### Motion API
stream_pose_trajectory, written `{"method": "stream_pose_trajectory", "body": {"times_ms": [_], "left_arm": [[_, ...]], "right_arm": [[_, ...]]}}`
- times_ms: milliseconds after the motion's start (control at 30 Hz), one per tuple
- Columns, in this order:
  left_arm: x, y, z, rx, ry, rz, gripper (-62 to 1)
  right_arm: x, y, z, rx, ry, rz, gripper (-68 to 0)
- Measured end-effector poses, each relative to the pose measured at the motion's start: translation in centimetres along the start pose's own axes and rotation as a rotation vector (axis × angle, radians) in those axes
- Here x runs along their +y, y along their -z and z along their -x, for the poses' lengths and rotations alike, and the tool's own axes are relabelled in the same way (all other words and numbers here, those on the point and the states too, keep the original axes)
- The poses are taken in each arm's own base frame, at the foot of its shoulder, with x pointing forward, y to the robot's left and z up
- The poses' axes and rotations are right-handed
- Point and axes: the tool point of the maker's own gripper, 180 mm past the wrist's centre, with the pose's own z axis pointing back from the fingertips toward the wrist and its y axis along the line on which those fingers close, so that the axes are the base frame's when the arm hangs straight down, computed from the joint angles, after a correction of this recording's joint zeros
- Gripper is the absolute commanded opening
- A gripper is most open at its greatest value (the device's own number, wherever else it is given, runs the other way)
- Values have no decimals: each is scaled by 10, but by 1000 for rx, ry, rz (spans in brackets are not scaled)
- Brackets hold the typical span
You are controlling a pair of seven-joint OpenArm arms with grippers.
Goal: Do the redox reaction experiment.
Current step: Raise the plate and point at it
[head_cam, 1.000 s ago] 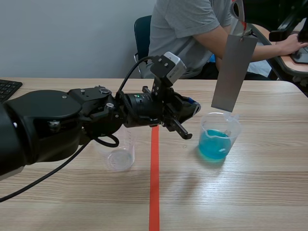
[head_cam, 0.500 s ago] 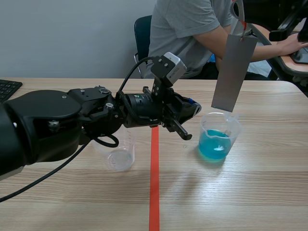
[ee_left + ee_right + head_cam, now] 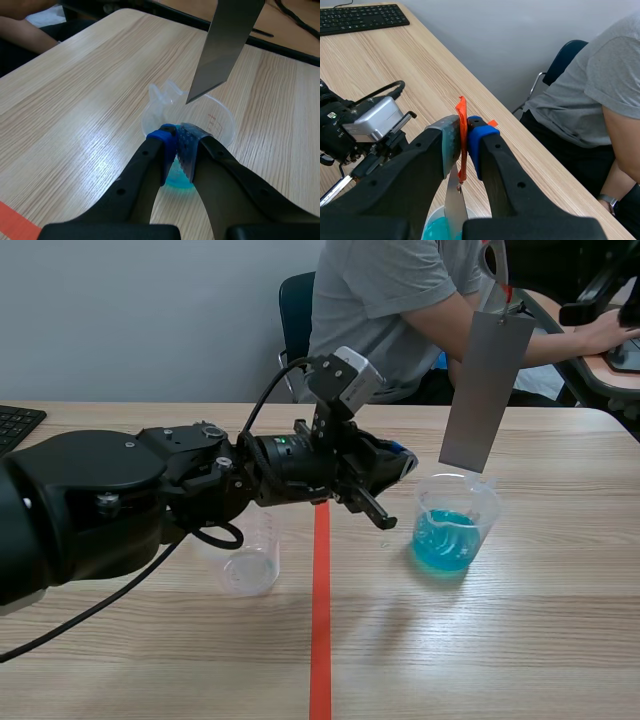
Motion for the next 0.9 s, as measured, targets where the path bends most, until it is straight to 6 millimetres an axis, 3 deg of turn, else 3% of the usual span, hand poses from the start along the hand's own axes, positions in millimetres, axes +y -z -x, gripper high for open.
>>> {"method": "stream_pose_trajectory", "body": {"times_ms": [133, 233, 400, 567, 667, 900], "left_arm": [[6, -20, 1, -40, -31, -21, -565], [10, -52, 9, -43, -38, -53, -565], [34, -129, 32, 19, -66, -202, -565], [59, -212, 38, 75, -43, -354, -565], [65, -257, 51, 141, -40, -428, -565], [59, -343, 106, 323, -114, -649, -565]], "right_arm": [[0, 0, -1, -4, 3, -2, -660], [0, 0, -1, -4, 3, -2, -660], [0, 0, -1, -3, 3, -2, -660], [0, 0, -1, -4, 3, -2, -660], [0, 0, -1, -3, 3, -2, -660], [0, 0, -1, -3, 3, -2, -660]]}}
